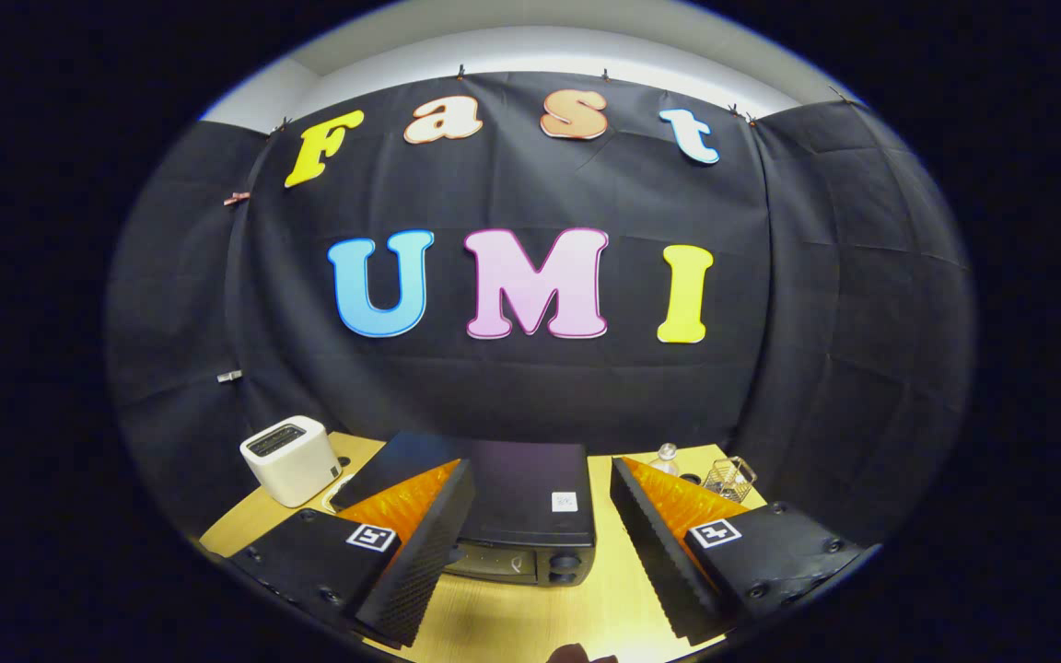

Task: Open the toaster oven, put the food inside, and close the toaster oven door.

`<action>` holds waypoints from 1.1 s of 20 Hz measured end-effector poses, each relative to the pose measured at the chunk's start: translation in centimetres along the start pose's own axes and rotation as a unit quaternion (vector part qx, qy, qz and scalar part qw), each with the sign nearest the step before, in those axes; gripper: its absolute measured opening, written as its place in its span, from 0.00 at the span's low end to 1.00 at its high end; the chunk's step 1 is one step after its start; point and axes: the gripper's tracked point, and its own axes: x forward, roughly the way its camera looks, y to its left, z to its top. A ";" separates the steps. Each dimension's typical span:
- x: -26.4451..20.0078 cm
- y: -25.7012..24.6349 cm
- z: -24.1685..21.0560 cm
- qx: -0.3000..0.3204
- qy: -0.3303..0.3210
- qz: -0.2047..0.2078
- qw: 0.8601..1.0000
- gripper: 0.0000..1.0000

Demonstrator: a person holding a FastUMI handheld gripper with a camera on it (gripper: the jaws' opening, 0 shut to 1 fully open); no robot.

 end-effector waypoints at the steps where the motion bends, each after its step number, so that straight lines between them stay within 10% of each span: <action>1: -0.2 -1.1 0.9 0.005 -0.007 -0.002 1.000 0.98; 22: -1.7 -14.1 4.6 -0.014 -0.048 -0.028 0.998 0.98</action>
